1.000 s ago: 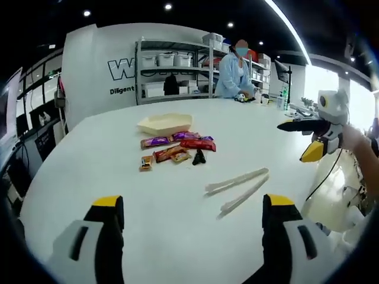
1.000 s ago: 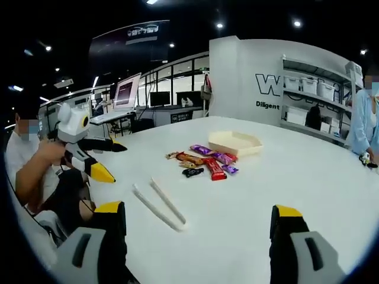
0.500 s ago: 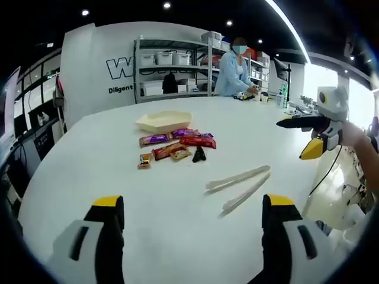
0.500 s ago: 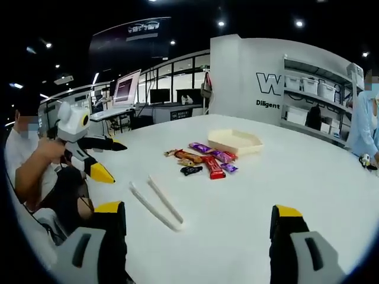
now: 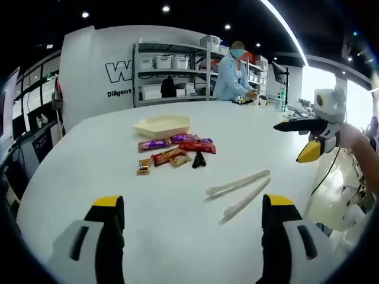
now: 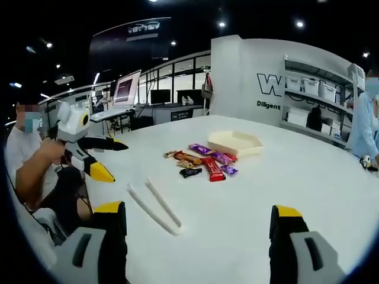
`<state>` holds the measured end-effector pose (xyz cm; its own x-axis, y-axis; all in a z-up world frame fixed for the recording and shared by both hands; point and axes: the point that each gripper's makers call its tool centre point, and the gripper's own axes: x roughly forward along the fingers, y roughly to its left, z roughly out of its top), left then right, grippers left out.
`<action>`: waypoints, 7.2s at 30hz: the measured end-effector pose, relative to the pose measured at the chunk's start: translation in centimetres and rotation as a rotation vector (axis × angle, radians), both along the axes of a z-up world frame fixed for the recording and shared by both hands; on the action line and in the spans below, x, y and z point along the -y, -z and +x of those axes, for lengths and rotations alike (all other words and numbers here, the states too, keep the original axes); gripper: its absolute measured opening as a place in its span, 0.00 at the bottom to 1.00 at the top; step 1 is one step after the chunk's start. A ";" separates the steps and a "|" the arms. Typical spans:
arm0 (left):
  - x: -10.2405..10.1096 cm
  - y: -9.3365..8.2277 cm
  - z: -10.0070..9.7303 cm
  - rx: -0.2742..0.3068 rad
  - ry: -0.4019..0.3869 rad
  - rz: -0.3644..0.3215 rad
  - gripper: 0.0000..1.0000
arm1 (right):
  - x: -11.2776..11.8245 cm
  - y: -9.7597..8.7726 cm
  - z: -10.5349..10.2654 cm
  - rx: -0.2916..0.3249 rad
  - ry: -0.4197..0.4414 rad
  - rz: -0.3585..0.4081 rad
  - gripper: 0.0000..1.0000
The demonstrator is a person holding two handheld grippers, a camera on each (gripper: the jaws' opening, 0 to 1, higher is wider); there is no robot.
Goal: Place the target food into the container with the food tongs after gripping and lifting it, then release it inside without dropping or visibly crushing the food.
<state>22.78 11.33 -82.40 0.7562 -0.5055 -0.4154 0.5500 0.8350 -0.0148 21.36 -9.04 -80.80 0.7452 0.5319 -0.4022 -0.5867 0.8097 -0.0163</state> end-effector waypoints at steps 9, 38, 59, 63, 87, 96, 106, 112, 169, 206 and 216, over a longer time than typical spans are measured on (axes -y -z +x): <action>0.1 -0.3 0.1 0.008 0.003 -0.007 0.95 | -0.3 0.0 0.1 0.000 -0.008 0.001 0.99; 1.2 0.1 -0.7 0.010 0.071 0.003 0.94 | -0.9 0.5 -0.4 -0.005 -0.041 0.006 0.98; 4.3 1.5 -2.0 -0.021 0.281 -0.056 0.66 | -1.0 0.6 -0.6 -0.008 -0.045 0.010 0.98; 4.8 1.8 -2.2 -0.015 0.312 -0.052 0.62 | -0.9 0.6 -0.7 -0.010 -0.044 0.011 0.98; 6.6 2.7 -2.4 -0.033 0.424 -0.068 0.48 | -0.3 0.3 -0.7 -0.004 -0.031 0.004 0.98; 6.8 2.5 -2.3 -0.010 0.444 -0.060 0.45 | -0.5 0.0 -0.8 0.001 -0.032 0.005 0.98; 6.8 2.8 -2.6 -0.011 0.463 -0.068 0.42 | -0.5 -0.6 -1.1 0.016 -0.030 0.013 0.98; 7.1 3.3 -2.7 -0.018 0.486 -0.061 0.35 | -0.5 -0.4 -0.9 0.011 -0.033 0.003 0.98; 8.0 3.8 -3.4 0.020 0.717 -0.113 0.02 | -0.4 0.8 -1.0 -0.026 -0.028 0.017 0.96; 8.9 -3.7 -4.8 0.081 0.732 -0.448 0.01 | -5.1 -1.6 -2.4 -0.002 -0.200 0.290 0.93; 10.1 -6.2 -6.8 0.089 0.802 -0.553 0.01 | -7.3 -4.0 -3.6 0.057 -0.316 0.373 0.86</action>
